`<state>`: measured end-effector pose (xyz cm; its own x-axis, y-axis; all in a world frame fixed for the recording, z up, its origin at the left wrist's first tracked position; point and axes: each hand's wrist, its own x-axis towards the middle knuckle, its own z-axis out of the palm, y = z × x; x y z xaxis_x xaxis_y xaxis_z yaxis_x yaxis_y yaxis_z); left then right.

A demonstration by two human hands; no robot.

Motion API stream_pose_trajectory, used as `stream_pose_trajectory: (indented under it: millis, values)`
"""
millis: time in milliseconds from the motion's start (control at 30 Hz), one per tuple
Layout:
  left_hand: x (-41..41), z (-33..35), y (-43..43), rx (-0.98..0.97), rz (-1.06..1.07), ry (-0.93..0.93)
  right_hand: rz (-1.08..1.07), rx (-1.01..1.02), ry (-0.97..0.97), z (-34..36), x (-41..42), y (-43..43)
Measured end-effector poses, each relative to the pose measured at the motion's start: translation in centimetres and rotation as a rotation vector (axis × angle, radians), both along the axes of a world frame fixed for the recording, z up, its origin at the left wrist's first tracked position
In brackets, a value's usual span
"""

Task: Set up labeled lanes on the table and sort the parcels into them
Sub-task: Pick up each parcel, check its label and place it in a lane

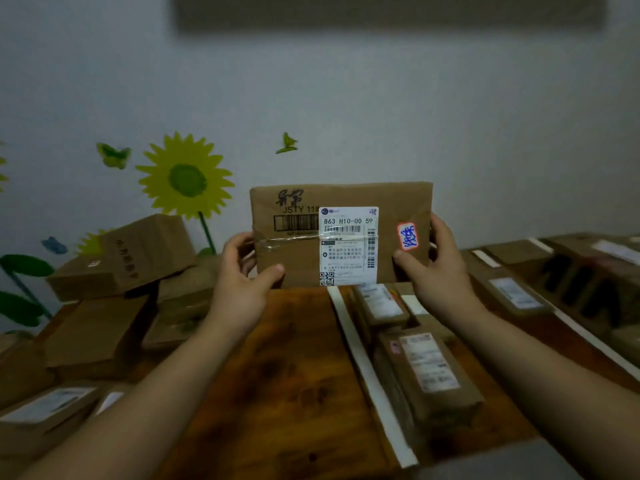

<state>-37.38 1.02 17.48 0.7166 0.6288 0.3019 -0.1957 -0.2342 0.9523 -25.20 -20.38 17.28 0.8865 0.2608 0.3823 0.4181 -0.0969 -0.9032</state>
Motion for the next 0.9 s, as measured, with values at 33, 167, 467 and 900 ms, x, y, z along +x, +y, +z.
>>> stream_pose_trajectory:
  millis: [33,167,467,900]
  values:
    - [1.1,0.0,-1.3,0.012,-0.033,0.004,-0.037,-0.007,-0.004,-0.1,0.4,-1.5]
    - [5.9,-0.4,-5.7,0.010,-0.218,0.029,-0.226,-0.054,0.009,-1.0,1.7,-7.9]
    - [14.5,-3.0,-20.5,-0.072,-0.665,0.131,-0.695,-0.067,0.161,-2.5,0.1,-24.0]
    - [19.9,-4.9,-48.4,0.009,-0.953,0.323,-0.973,-0.189,0.204,-5.9,-1.0,-51.4]
